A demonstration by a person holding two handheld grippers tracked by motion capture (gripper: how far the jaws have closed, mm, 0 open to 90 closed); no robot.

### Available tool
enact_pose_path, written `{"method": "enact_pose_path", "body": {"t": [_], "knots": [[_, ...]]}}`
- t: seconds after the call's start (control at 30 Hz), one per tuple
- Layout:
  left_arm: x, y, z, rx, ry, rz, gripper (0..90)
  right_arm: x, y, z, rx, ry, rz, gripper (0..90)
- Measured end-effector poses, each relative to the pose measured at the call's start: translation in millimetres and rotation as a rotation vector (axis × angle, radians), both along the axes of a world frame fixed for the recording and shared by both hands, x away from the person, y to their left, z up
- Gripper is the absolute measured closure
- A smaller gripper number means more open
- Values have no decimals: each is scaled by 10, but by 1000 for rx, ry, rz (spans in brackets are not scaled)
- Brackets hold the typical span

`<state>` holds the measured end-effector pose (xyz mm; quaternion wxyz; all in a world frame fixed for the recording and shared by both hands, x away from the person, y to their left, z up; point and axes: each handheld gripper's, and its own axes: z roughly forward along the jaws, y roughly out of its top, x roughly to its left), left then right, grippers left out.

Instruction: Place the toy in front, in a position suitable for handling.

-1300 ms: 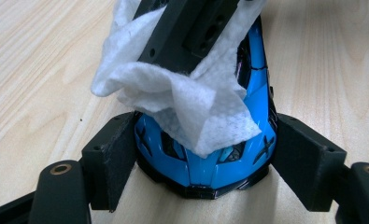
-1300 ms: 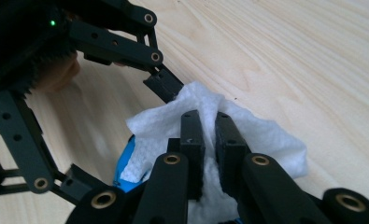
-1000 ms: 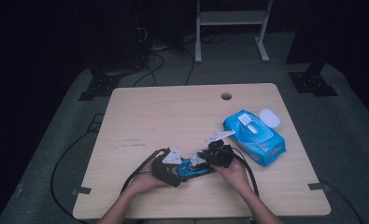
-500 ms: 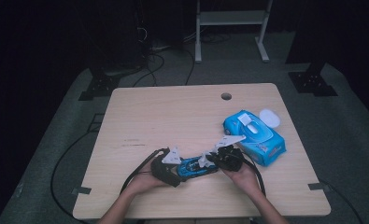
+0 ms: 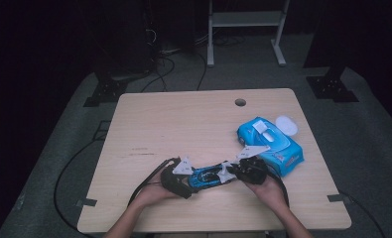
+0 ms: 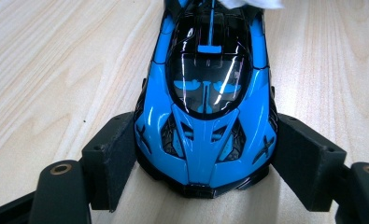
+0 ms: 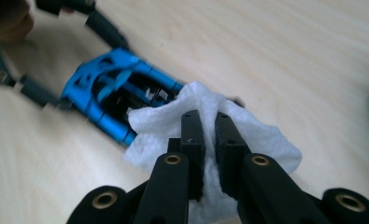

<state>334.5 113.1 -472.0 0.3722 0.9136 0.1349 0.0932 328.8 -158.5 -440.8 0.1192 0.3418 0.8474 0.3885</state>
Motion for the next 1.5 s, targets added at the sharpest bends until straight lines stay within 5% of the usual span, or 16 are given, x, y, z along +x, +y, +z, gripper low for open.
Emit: {"method": "enact_pose_path", "body": {"t": [0.13, 0.23, 0.53, 0.9, 1.33, 1.5], "knots": [[3, 7, 0, -3, 8, 2, 257, 158, 114, -4, -20, -23, -17, 837], [3, 9, -3, -5, 8, 2, 257, 190, 70, -35, -6, 12, -18, 838], [7, 12, -2, -3, 6, -1, 257, -160, -167, 14, 11, 41, 16, 838], [16, 23, -8, -9, 8, -4, 257, 29, 2, -35, 15, 7, -4, 836], [13, 19, -7, -6, 2, -5, 258, -88, 29, -77, 98, 59, 41, 836], [11, 18, -7, -5, 1, -3, 257, -87, 61, -51, 40, -3, 22, 836]]}}
